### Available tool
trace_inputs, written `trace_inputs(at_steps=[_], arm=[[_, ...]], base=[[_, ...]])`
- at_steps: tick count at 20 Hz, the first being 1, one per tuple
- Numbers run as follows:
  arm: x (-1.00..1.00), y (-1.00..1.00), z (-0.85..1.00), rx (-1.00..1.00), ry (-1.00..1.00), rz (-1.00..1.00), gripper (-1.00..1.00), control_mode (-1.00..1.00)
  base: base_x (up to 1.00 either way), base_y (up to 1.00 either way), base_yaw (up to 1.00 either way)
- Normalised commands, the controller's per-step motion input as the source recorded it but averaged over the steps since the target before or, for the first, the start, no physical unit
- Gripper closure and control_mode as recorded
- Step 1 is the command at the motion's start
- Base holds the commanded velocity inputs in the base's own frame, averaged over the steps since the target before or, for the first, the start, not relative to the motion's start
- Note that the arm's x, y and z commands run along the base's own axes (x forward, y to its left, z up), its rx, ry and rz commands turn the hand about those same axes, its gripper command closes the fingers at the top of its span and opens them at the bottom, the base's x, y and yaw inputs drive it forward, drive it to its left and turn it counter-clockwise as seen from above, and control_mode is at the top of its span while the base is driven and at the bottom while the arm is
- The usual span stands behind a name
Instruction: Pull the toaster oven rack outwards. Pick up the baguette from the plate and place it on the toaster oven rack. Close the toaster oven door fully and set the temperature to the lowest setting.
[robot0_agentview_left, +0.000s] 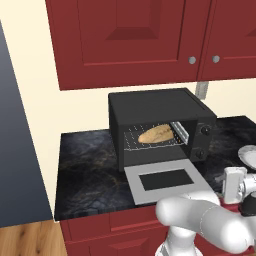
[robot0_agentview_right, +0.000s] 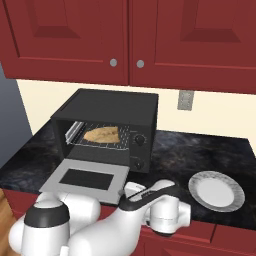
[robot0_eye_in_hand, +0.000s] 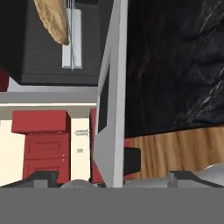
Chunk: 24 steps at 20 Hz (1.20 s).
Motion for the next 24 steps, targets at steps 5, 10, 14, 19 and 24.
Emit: trace_inputs(at_steps=[5, 10, 14, 19, 24], arm=[[0.00, 0.09, 0.01, 0.07, -0.01, 0.00, -1.00, -1.00], [0.00, 0.07, 0.00, 0.00, 0.00, 0.00, -1.00, -1.00], [0.11, 0.16, -0.03, 0.00, 0.00, 0.00, -1.00, -1.00], [0.06, 0.19, -0.12, 0.00, 0.00, 0.00, -1.00, -1.00], [0.04, 0.19, -0.05, 0.00, 0.00, 0.00, -1.00, -1.00]], base=[[0.00, 0.00, 0.00], [0.00, 0.00, 0.00], [0.00, 0.00, 0.00], [0.00, 0.00, 0.00], [0.00, 0.00, 0.00]])
